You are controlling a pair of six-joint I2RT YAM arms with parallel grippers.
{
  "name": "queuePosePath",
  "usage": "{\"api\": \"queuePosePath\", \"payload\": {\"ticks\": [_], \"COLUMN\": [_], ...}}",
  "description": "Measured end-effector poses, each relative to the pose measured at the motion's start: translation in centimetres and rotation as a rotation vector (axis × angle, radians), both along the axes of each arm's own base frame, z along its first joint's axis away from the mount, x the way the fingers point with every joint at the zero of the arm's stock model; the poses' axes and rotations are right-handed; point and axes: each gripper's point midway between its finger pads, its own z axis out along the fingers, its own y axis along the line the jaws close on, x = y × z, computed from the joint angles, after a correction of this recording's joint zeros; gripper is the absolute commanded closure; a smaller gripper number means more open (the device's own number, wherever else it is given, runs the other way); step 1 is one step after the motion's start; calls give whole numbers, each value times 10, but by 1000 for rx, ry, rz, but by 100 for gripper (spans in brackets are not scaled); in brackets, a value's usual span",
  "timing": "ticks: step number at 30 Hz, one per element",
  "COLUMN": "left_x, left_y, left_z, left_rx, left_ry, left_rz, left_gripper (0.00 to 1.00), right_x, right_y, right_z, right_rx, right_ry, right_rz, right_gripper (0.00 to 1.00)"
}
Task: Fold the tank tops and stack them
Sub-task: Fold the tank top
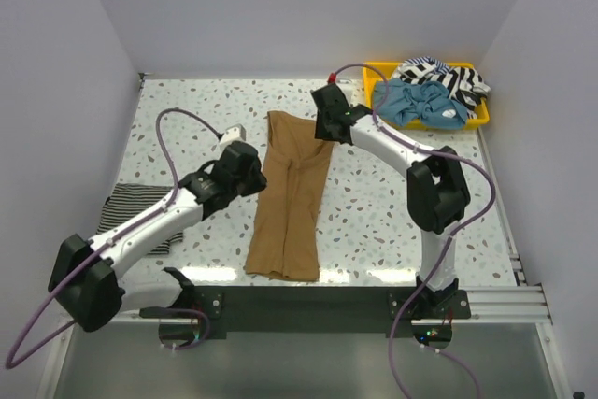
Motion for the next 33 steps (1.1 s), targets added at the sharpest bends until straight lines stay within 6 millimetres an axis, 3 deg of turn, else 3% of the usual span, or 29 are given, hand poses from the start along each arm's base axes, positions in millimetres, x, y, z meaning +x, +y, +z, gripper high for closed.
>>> {"api": "queuePosePath", "payload": {"ticks": [3, 7, 12, 16, 18, 22, 23, 26, 30, 33], "left_x": [39, 83, 137, 172, 181, 195, 198, 210, 221, 221], "left_y": [19, 27, 34, 39, 40, 38, 36, 30, 23, 23], "left_z": [-5, -17, -37, -56, -67, -78, -79, -79, -84, -91], "left_rx": [31, 61, 57, 35, 25, 6, 1, -16, -29, -27], "left_ry": [-12, -4, 5, 5, 15, 16, 12, -5, -16, -7], "left_rz": [78, 112, 141, 149, 146, 133, 130, 117, 105, 103], "left_gripper": [76, 77, 79, 81, 81, 81, 81, 82, 82, 82], "right_x": [12, 30, 54, 60, 62, 76, 79, 88, 105, 108], "right_y": [-26, -52, -53, -48, -47, -42, -41, -37, -25, -23], "right_z": [-1, -6, -27, -48, -54, -56, -55, -49, -43, -46], "right_rx": [-12, -23, -29, -36, -43, -34, -30, -13, 18, 25], "right_ry": [0, 0, 11, 29, 36, 17, 11, -5, -34, -31], "right_rz": [-58, -105, -108, -93, -88, -82, -82, -86, -81, -89], "right_gripper": [52, 51, 48, 48, 50, 68, 77, 88, 92, 92]}}
